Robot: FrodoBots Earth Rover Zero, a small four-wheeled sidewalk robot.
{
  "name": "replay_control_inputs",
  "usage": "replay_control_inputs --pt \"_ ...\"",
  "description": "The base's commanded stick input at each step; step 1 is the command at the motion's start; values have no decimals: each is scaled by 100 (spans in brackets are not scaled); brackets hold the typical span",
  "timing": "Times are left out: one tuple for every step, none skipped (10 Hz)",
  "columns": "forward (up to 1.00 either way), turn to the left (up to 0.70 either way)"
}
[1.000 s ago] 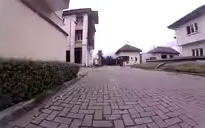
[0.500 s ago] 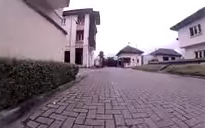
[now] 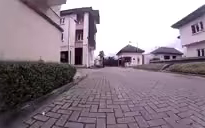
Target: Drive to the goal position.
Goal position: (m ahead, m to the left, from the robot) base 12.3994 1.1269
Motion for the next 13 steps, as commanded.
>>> replay_control_inputs --pt "70 0" --pt "70 0" --pt "70 0" --pt "70 0" --pt "70 0" --pt "70 0" --pt "70 -35" --pt "70 -35" --pt "70 0" --pt "70 0" --pt "70 0" --pt "70 0" --pt "70 0"
